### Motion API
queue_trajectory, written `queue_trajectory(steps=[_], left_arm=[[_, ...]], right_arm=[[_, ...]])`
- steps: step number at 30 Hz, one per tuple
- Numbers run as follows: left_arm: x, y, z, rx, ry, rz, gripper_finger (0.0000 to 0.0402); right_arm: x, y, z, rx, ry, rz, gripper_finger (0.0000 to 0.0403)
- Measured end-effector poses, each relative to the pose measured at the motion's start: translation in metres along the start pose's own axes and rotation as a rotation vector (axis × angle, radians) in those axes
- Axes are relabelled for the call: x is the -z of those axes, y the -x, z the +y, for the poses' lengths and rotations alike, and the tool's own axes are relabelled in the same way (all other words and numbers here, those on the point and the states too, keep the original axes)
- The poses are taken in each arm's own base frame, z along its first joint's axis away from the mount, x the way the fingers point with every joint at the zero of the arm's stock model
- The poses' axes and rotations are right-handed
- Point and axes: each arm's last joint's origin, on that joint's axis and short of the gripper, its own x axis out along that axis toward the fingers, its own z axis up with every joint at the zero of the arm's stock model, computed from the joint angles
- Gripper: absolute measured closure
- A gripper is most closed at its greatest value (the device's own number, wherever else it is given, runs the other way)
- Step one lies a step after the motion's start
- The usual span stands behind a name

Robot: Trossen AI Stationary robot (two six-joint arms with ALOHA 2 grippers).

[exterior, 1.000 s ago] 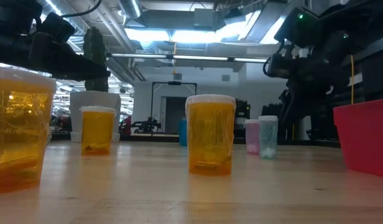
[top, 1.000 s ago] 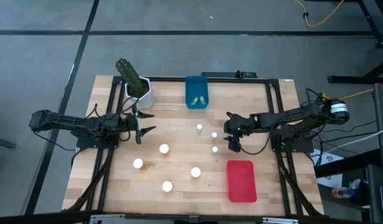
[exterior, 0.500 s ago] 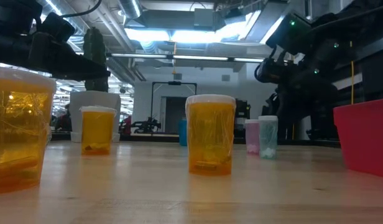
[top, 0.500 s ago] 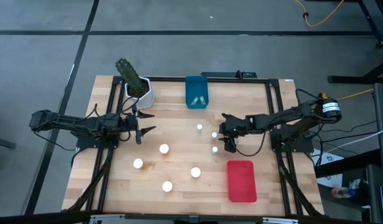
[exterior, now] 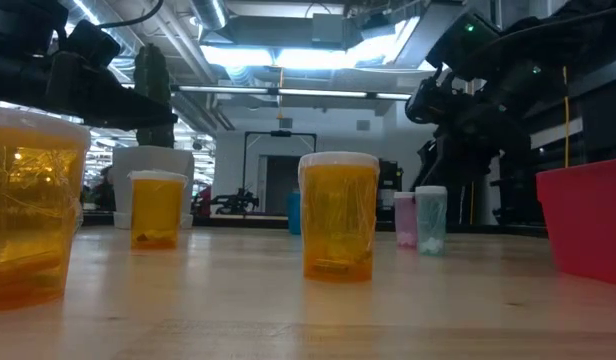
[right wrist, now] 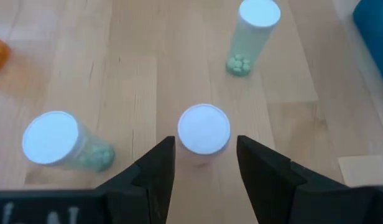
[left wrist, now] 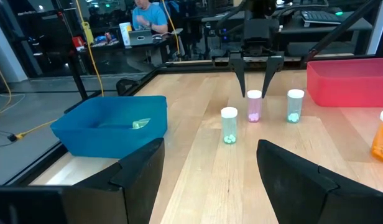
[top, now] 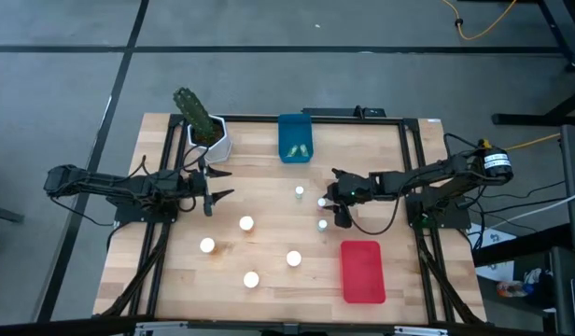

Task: Pick and place medicine bottles into bin by pill shape (circle, oval)
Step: Put the small pink pill bottle into the blue bin

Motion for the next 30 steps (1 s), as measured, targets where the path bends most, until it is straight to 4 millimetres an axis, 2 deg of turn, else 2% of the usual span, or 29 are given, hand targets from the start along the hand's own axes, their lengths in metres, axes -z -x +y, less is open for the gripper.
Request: queue_trajectory(steps=[13,22,30], left_arm=[[0.0,0.0,0.0,0.0,0.0,0.0,0.0154],[0.0,0.0,0.0,0.0,0.0,0.0,0.0154],[0.0,0.0,0.0,0.0,0.0,0.0,0.0154]], right_arm=[[-0.002,0.0,0.0,-0.002,0.0,-0.016,0.0229],[0.001,-0.011,0.0,-0.001,0.0,-0.015,0.0229],[-0.004,-0.012,0.0,-0.001,-0.001,-0.064,0.0229]])
